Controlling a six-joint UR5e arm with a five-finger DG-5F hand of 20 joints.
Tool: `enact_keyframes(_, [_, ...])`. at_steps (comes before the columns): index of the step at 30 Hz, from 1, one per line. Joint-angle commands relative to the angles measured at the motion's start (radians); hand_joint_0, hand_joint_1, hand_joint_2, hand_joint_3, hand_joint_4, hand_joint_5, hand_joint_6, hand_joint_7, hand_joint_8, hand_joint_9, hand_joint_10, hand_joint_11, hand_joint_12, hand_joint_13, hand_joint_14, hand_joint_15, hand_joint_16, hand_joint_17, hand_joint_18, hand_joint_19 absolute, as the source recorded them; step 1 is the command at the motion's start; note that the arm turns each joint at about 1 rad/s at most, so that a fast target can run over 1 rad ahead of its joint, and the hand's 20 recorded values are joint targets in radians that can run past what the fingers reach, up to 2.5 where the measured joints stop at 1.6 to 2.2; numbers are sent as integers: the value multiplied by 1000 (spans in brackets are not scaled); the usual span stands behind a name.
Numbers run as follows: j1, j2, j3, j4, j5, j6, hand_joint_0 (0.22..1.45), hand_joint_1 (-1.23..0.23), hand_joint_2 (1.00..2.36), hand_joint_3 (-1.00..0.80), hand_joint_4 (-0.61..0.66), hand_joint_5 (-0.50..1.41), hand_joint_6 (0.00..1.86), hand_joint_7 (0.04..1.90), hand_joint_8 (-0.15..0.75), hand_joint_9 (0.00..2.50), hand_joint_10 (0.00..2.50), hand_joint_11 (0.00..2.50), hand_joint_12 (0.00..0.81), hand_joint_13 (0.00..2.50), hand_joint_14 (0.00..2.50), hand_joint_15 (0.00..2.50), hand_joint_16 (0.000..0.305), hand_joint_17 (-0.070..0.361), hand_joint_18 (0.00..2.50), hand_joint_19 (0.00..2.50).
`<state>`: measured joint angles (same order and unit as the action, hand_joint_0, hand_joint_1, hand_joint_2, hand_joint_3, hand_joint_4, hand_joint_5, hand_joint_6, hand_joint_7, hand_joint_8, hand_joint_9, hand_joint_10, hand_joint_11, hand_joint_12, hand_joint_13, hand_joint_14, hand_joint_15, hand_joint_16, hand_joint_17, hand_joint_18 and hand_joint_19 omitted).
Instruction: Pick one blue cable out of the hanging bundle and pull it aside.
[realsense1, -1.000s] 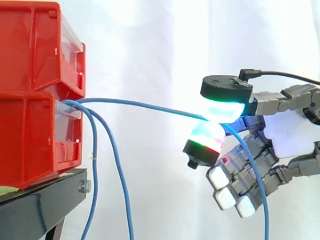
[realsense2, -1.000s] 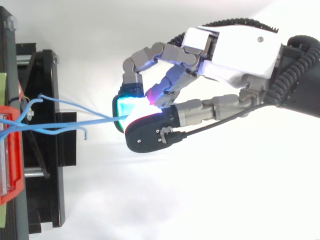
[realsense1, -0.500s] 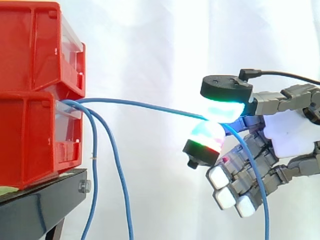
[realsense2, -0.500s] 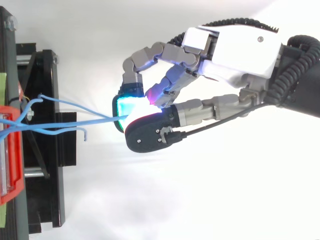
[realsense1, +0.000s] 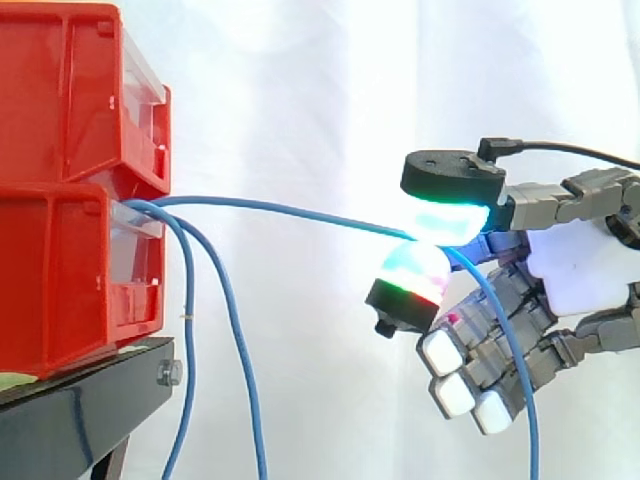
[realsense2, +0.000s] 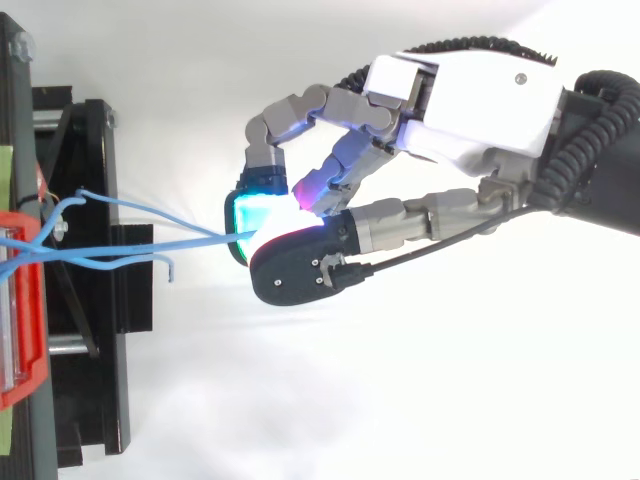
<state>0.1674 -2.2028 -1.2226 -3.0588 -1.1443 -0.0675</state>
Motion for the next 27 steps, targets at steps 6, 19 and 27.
enact_keyframes(6, [0,0,0,0,0,0,621,-762,1013,-55,20,-96,900,1248,301,1057,15,493,366,965,16,480,42,96,831,381])
enact_keyframes(19, [0,0,-1,0,0,0,623,-760,1014,-57,23,-97,899,1251,301,1057,13,492,363,976,16,491,41,93,852,383])
enact_keyframes(27, [0,0,0,0,0,0,623,-758,1013,-56,23,-97,899,1251,302,1060,15,492,359,984,16,492,41,92,856,385])
